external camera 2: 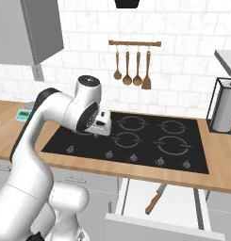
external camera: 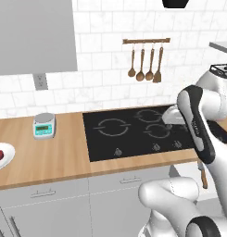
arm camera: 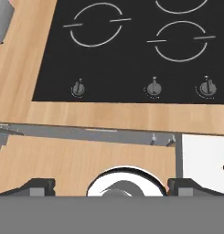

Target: Pick up the knife from the drawer and place it on the cutting board. Then place the meat from the plate to the cutting board.

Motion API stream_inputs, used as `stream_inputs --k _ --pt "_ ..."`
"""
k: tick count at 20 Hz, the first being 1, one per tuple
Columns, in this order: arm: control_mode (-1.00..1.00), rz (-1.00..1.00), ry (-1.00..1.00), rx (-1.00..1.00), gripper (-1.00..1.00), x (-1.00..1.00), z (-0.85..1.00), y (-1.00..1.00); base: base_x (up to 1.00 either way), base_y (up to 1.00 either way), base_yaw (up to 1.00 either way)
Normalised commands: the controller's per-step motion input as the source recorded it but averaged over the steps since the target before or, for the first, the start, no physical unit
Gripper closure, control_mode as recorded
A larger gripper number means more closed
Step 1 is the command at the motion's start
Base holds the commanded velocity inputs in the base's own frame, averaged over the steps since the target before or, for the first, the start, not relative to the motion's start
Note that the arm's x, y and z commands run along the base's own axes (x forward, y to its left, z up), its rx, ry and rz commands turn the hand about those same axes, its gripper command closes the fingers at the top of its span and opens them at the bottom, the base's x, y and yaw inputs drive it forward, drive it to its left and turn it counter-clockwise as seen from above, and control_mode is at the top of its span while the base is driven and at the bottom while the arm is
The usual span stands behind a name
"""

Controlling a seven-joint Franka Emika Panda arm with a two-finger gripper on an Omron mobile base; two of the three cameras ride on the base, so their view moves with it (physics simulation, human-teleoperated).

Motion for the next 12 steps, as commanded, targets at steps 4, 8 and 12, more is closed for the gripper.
stream_inputs --k 4,8,12 --pt "-1.00 0.00 0.00 0.23 -1.00 -0.48 -0.16 -1.00 0.00 0.00 0.00" --pt "-1.00 0.00 0.04 0.08 -1.00 -0.21 -0.38 -0.69 0.00 0.00 0.00" --pt "-1.00 0.00 0.12 -0.03 -1.00 -0.03 -0.63 0.00 0.00 0.00 0.00"
